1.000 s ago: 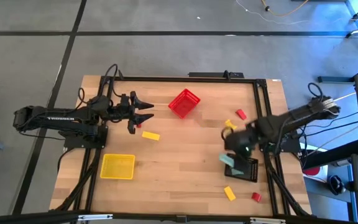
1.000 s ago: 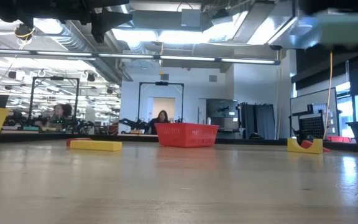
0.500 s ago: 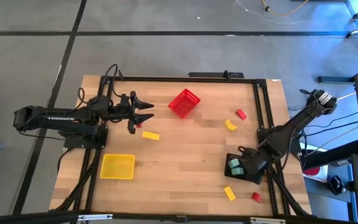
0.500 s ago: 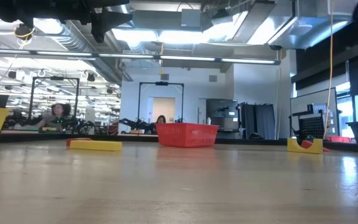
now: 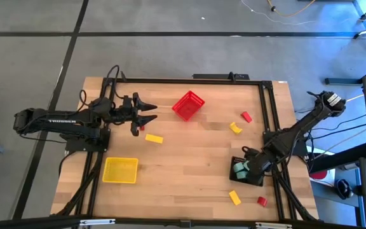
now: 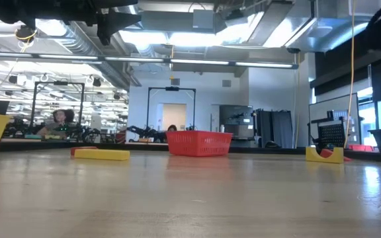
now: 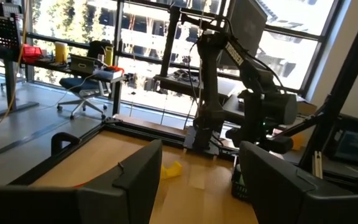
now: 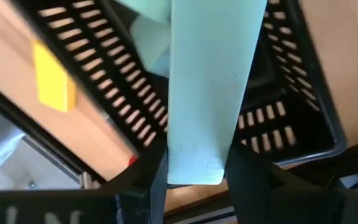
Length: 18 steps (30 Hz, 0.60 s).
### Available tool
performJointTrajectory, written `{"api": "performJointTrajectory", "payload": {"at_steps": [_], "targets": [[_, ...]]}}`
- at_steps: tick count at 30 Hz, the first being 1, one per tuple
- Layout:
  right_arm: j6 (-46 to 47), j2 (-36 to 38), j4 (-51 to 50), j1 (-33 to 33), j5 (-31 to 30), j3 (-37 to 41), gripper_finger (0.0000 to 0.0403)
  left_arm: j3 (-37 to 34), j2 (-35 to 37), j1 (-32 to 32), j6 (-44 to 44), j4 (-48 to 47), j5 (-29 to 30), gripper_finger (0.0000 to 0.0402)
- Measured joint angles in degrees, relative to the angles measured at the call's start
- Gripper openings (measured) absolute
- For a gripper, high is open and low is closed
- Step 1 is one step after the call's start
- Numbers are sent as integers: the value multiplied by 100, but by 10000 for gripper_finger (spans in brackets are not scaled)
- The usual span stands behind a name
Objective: Sort & place blocks by color
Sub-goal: Put the light blue block into the black bin, then put the top right yellow block into the red bin
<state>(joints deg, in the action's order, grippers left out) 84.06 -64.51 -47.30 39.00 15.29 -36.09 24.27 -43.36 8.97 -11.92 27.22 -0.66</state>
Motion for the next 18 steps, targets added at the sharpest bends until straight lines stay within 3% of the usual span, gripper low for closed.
{"api": "performJointTrajectory", "payload": {"at_steps": [5,13,18], "targets": [[13,0,8,-48,115,102,133,2,1,-2,-3,87,8,207],[-32,0,137,-48,35,100,234,2,1,-2,-13,83,13,207],[-394,193,-4,-48,-6,-279,255,2,-1,-2,-13,83,13,207]]}}
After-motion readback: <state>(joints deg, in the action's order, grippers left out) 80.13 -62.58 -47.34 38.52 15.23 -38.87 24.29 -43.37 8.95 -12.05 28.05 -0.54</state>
